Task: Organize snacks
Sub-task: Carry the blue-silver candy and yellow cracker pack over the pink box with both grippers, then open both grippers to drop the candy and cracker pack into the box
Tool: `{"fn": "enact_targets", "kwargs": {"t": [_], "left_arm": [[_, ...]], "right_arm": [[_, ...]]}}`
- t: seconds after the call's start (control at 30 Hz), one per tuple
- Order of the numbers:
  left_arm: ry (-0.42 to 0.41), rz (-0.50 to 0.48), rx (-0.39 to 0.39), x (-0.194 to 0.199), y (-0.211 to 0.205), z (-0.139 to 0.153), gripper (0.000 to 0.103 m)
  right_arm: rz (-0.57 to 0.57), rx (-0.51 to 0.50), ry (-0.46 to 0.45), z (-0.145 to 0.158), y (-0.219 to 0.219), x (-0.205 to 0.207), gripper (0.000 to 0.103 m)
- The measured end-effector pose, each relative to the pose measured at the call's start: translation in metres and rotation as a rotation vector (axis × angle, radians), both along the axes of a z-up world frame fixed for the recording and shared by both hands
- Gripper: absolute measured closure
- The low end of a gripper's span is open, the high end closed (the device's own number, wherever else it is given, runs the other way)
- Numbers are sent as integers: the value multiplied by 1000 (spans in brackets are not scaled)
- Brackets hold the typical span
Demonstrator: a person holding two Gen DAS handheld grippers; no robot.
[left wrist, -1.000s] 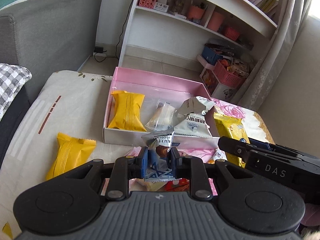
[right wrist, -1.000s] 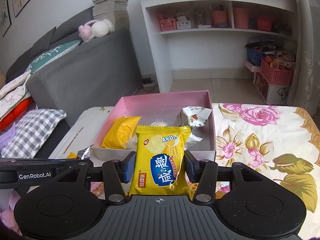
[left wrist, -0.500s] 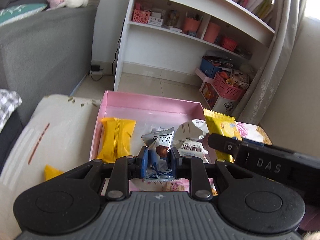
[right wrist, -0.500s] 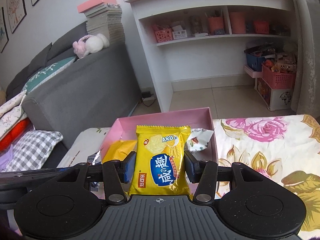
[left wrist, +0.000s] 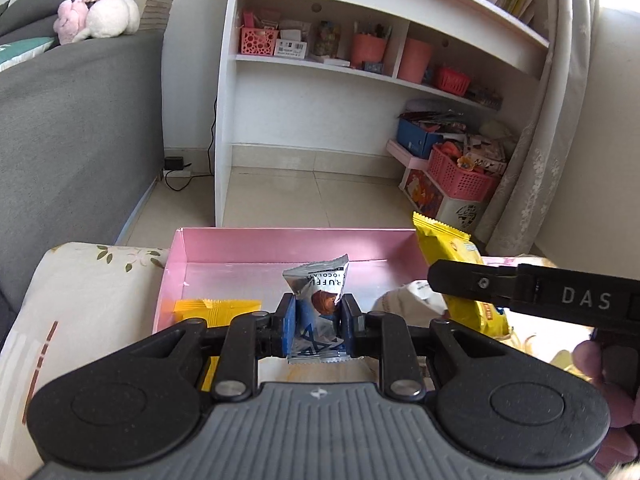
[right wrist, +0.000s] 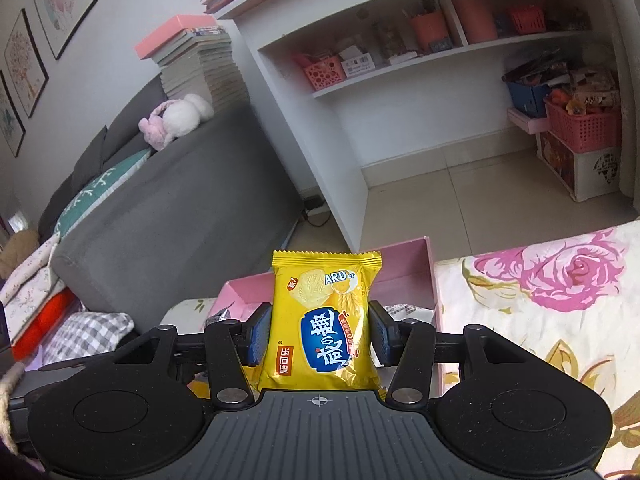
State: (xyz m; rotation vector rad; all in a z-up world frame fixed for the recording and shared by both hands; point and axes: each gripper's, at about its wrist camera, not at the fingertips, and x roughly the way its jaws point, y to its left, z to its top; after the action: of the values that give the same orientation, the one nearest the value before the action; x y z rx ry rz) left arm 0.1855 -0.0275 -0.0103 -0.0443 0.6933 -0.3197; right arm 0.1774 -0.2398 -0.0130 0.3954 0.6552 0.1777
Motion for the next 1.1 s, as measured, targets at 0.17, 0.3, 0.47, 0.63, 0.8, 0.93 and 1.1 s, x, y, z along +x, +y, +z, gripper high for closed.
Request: {"fn": "enact_targets", "kwargs": {"t": [0.17,0.3,0.47,0.63,0.8,0.93,1.1], "left_arm": [[3,16,54,17,-3,-16,82],[-3,37,99,26,-1,-23,82],[0,55,115,34,4,-29,82],[3,52,131,41,1,-33,82],[5,43,120,43,2,-33,78],[10,45,134,39,2,-30,54],[23,50,151,30,4,-24,43]], "right_arm": [[39,29,2,-10,3,18,54],[65,40,-3,-15,12,31,54],[67,1,11,-24,23,44,54],[63,-13,14,-30,27,48,53],[50,19,4,-28,23,48,47],[43,55,-5,-21,17,45,30],[31,22,0,-11,20,35,27]]}}
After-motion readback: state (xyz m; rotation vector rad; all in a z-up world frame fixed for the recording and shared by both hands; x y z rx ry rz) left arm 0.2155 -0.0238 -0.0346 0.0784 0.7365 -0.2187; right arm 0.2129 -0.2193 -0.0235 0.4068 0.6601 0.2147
